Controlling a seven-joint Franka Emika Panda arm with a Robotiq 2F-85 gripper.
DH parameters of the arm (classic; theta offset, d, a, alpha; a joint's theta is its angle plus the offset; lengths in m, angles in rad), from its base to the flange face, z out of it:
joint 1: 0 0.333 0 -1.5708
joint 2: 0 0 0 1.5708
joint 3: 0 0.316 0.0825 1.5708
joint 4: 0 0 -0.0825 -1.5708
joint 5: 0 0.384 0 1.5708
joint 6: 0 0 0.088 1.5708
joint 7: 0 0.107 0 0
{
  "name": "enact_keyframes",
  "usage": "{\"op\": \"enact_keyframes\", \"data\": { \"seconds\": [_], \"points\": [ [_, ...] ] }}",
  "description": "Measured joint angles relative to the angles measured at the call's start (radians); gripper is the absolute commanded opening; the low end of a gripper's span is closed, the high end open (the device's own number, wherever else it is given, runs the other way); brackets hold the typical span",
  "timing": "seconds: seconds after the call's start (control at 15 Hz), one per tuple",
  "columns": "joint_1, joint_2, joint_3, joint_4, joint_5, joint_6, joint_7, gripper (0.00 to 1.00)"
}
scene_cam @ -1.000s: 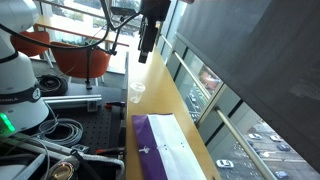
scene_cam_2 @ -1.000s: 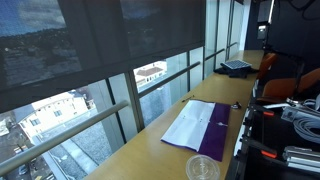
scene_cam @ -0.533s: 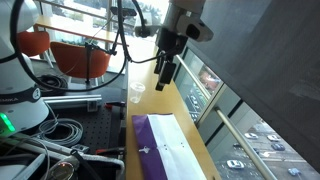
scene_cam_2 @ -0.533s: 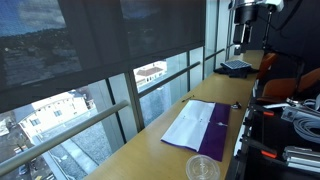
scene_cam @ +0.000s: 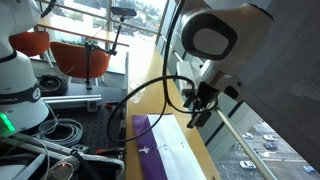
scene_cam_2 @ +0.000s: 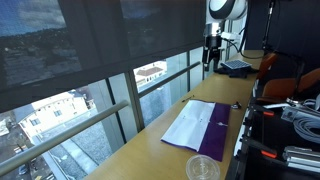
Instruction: Close the purple folder.
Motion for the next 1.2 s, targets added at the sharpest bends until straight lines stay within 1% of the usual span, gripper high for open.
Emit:
{"op": "enact_keyframes", "data": {
  "seconds": [0.13, 0.33, 0.47, 0.67, 0.87, 1.07, 1.2],
  "points": [
    [-0.045, 0.117, 0.003, 0.119, 0.06, -0.023, -0.054, 1.0],
    [-0.133, 0.272, 0.015, 0.299, 0.131, -0.103, -0.129, 1.0],
    [-0.194, 0.361, 0.034, 0.413, 0.172, -0.161, -0.176, 1.0],
    [-0.267, 0.498, 0.067, 0.574, 0.207, -0.214, -0.221, 1.0],
    [-0.304, 0.648, 0.09, 0.724, 0.208, -0.221, -0.23, 1.0],
    [-0.316, 0.79, 0.104, 0.864, 0.205, -0.227, -0.237, 1.0],
    [-0.322, 0.873, 0.115, 0.953, 0.201, -0.253, -0.252, 1.0]
  ]
}}
